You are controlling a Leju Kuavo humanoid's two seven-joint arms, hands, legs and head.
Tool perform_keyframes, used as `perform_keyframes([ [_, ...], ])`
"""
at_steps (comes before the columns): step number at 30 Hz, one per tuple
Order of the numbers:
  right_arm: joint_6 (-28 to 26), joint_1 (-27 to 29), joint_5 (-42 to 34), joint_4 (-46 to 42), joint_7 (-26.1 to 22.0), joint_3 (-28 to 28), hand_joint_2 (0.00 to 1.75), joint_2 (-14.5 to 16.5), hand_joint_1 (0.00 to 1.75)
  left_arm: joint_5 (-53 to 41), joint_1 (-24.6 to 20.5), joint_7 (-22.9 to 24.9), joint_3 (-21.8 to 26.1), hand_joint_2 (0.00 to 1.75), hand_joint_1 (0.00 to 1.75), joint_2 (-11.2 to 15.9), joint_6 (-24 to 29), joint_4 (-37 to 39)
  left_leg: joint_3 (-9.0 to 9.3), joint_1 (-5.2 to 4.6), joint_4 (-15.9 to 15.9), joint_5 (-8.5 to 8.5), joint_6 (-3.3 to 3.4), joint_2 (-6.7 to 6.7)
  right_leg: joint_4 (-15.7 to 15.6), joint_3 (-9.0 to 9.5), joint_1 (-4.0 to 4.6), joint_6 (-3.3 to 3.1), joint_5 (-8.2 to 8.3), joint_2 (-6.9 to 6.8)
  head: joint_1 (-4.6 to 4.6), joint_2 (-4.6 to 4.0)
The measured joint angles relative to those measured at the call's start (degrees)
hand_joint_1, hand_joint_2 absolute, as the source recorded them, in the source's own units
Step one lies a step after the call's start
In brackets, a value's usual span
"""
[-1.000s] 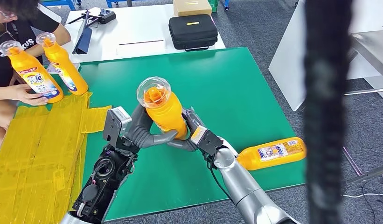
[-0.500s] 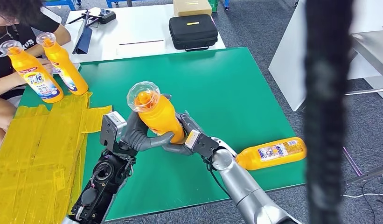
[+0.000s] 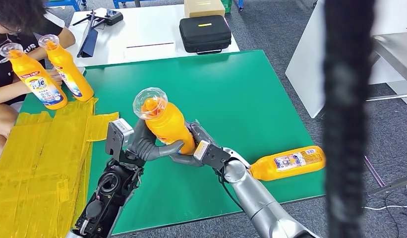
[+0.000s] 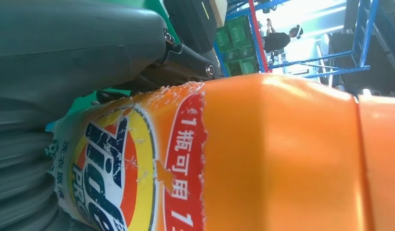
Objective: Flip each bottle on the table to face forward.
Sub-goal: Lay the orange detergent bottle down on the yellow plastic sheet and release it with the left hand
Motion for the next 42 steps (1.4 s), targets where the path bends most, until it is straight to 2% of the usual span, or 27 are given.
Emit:
perform_keyframes([
  [1, -0.38, -0.11, 0.26, 0.01, 0.33, 0.02, 1.75, 0.02, 0.03, -0.21, 0.05, -0.02, 0.16, 1.75, 1.75, -0.03, 0.43, -0.05, 0.00, 0.00, 0.00, 0.00, 0.00, 0.00, 0.00, 0.00, 0.00, 0.00, 0.00, 0.00, 0.01, 0.00],
  [2, -0.94, -0.25, 0.60, 0.01, 0.81, 0.04, 1.75, 0.07, 0.00, -0.77, 0.15, -0.09, 0.33, 1.75, 1.75, -0.07, 1.37, -0.20, 0.00, 0.00, 0.00, 0.00, 0.00, 0.01, 0.00, 0.00, 0.00, 0.00, 0.00, 0.00, 0.00, 0.00],
  [4, -2.32, -0.50, 1.38, -0.07, 1.94, 0.11, 1.75, 0.18, 0.00, -3.03, 0.47, -0.39, 0.64, 1.75, 1.75, -0.19, 4.75, -0.86, 0.00, 0.00, 0.00, 0.00, 0.00, 0.01, 0.00, 0.00, 0.00, 0.00, 0.00, 0.00, 0.00, 0.00],
  [9, -7.12, 0.18, 4.75, -2.50, 5.10, 0.23, 1.75, -0.44, 0.00, -11.08, 1.07, -1.16, 4.05, 1.75, 1.75, -0.01, 17.44, -3.79, 0.00, 0.00, 0.00, 0.00, 0.00, 0.01, 0.00, -0.02, 0.00, 0.00, 0.00, 0.00, -0.01, 0.00],
  [14, -8.14, 0.71, 5.79, -4.87, 6.05, 0.21, 1.75, -1.30, 0.00, -13.34, 1.60, -1.32, 6.41, 1.75, 1.75, 0.37, 19.67, -5.21, 0.00, 0.00, 0.00, 0.00, 0.00, -0.01, 0.00, -0.03, 0.00, 0.00, 0.00, -0.01, 0.00, 0.00],
  [16, -9.56, 0.97, 7.10, -5.52, 6.92, 0.21, 1.75, -1.52, 0.00, -16.64, 1.69, -1.24, 6.78, 1.75, 1.75, 0.38, 22.52, -5.38, -0.01, 0.00, 0.00, 0.00, 0.00, 0.01, 0.00, -0.03, -0.01, 0.00, 0.00, 0.00, 0.00, 0.00],
  [21, -15.68, 2.53, 16.02, -9.53, 12.93, -0.15, 1.75, -2.60, 0.00, -37.00, 1.74, 2.63, 8.65, 1.75, 1.75, 0.61, 36.95, -5.43, -0.01, -0.01, 0.00, 0.00, 0.00, -0.02, -0.01, -0.04, -0.01, 0.00, 0.00, -0.01, 0.01, 0.00],
  [24, -18.31, 4.12, 26.51, -14.35, 18.98, -0.84, 1.75, -3.80, 0.00, -58.21, 1.55, 11.50, 10.76, 1.75, 1.75, 1.02, 41.31, -4.11, -0.01, -0.01, 0.00, -0.01, 0.00, -0.01, -0.01, -0.05, -0.01, 0.00, 0.00, 0.00, 0.01, 0.00],
  [26, -19.14, 5.21, 31.86, -17.67, 21.98, -1.40, 1.75, -4.88, 0.00, -72.06, 1.45, 17.62, 12.51, 1.75, 1.75, 1.37, 42.11, -2.79, -0.01, -0.01, 0.00, -0.01, -0.01, 0.01, -0.01, -0.06, -0.01, 0.00, 0.00, 0.00, 0.01, 0.00],
  [28, -19.25, 6.10, 33.72, -20.28, 23.09, -1.82, 1.75, -5.83, 0.00, -77.48, 1.39, 19.99, 13.89, 1.75, 1.75, 1.66, 42.27, -1.75, -0.02, -0.01, 0.00, -0.01, -0.01, 0.02, -0.01, -0.07, -0.01, 0.00, 0.00, 0.01, 0.00, 0.00],
  [38, -19.26, 7.60, 34.54, -25.40, 23.57, -2.49, 1.75, -7.59, 0.00, -77.66, 1.13, 20.87, 15.85, 1.75, 1.75, 2.02, 42.13, 0.36, -0.03, -0.01, 0.00, -0.01, -0.01, 0.01, -0.01, -0.08, -0.01, 0.00, 0.00, 0.01, 0.01, 0.00],
  [40, -19.41, 7.73, 35.75, -25.74, 24.36, -2.52, 1.75, -7.82, 0.00, -80.74, 0.95, 23.04, 16.00, 1.75, 1.75, 2.07, 40.43, 0.66, -0.03, -0.01, 0.00, -0.01, -0.01, 0.00, -0.01, -0.09, -0.01, 0.00, 0.00, 0.01, 0.01, 0.00],
  [42, -19.62, 7.99, 37.90, -26.31, 25.93, -2.61, 1.75, -8.38, 0.00, -85.39, 0.10, 28.20, 15.55, 1.75, 1.75, 2.71, 36.95, 1.64, -0.03, -0.01, 0.01, -0.01, -0.01, 0.00, -0.01, -0.11, -0.01, 0.00, 0.00, 0.00, 0.02, 0.00],
])
